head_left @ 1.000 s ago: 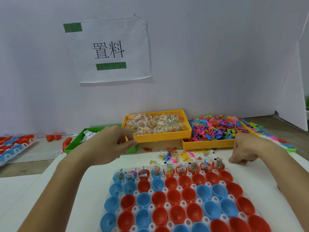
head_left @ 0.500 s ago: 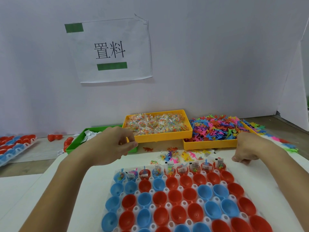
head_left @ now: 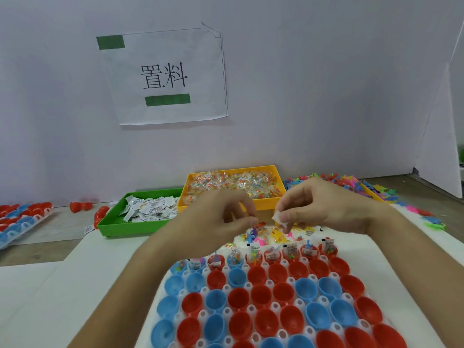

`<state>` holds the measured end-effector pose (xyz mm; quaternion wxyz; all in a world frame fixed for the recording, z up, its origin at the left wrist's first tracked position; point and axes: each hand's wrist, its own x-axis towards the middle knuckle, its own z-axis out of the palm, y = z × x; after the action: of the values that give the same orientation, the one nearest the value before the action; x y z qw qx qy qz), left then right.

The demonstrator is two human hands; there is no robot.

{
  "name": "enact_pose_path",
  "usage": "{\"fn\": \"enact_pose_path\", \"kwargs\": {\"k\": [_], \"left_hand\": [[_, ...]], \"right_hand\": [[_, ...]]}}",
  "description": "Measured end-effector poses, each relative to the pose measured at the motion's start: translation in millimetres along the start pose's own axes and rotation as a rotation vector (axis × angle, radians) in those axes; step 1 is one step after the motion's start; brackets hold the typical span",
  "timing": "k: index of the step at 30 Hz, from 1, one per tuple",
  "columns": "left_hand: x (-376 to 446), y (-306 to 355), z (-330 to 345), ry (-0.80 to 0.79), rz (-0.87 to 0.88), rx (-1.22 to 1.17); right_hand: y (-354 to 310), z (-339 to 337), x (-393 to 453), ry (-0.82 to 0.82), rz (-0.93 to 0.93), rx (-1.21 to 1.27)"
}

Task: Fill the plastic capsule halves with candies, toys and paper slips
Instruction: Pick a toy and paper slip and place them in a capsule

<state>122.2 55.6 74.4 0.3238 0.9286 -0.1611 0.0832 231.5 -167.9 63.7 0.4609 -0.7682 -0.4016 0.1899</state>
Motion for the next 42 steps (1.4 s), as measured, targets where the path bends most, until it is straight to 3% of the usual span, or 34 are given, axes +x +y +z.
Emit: {"fn": "enact_pose_path", "kwargs": {"k": [7,12,18,25,34,42], "left_hand": [[7.9,3.9,18.8,0.138,0.007,-0.056],[6.2,3.1,13.4,0.077,0.014,-0.091],[7.4,0.1,15.5,0.119,0.049,-0.024],[7.4,-6.4,14.4,0.152,-0.015,-0.11],[7.7,-7.2,13.6,0.093,-0.085,-0.277],[5.7,-5.2,7.1,0.169,-0.116,-0.383]], "right_hand": [[-4.1,17.3,9.8,-0.033,-0.087,0.034],[-3.5,17.8,9.1,-0.035,-0.083,0.094],[-3.2,18.0,9.3,-0.06,-0.063,0.13],[0.6,15.4,10.6,-0.04,-0.01,0.304],[-5.8,22.2,11.9,0.074,-0.088,0.109],[-3.4,25.5,17.6,0.11,-0.088,0.372]]}}
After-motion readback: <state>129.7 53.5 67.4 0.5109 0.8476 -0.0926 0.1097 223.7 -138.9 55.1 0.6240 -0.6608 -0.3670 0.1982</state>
